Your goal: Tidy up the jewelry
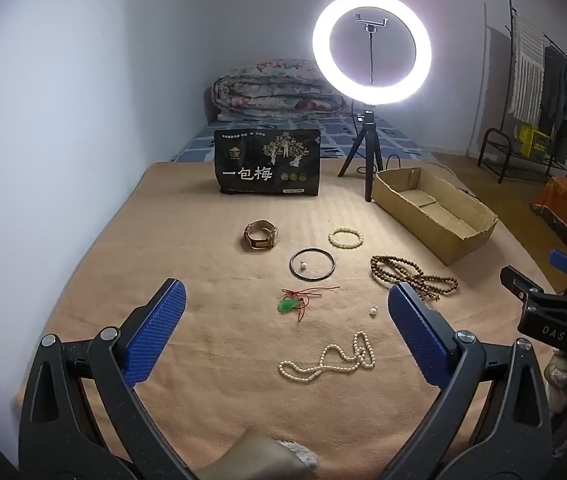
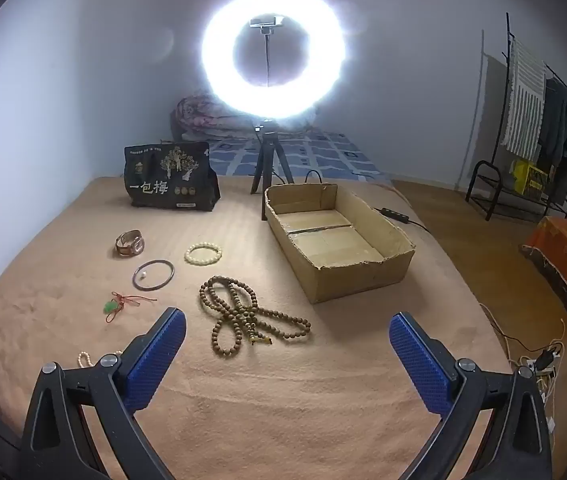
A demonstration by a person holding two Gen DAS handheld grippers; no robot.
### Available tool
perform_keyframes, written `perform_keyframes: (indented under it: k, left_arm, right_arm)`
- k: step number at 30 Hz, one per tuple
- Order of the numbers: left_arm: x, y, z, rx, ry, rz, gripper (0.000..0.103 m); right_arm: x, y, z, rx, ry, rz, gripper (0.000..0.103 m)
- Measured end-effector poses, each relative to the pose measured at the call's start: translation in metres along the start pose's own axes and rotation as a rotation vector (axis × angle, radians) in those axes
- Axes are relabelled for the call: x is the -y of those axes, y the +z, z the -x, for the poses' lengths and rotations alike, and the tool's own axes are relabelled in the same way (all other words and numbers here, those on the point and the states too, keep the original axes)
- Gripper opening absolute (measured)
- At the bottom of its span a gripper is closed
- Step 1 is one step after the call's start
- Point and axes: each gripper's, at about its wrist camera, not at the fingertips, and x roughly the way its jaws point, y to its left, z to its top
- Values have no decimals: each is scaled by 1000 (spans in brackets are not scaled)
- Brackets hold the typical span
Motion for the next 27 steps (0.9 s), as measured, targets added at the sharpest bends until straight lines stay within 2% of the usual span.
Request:
perform_keyframes:
  k: [16,27]
  left_arm:
    - [2,9,8,17,3,0,103]
    - [1,8,12,23,2,0,103]
  right_arm:
    - [-1,10,3,-6,7,-15,103]
    - [0,2,2,1,11,-19,103]
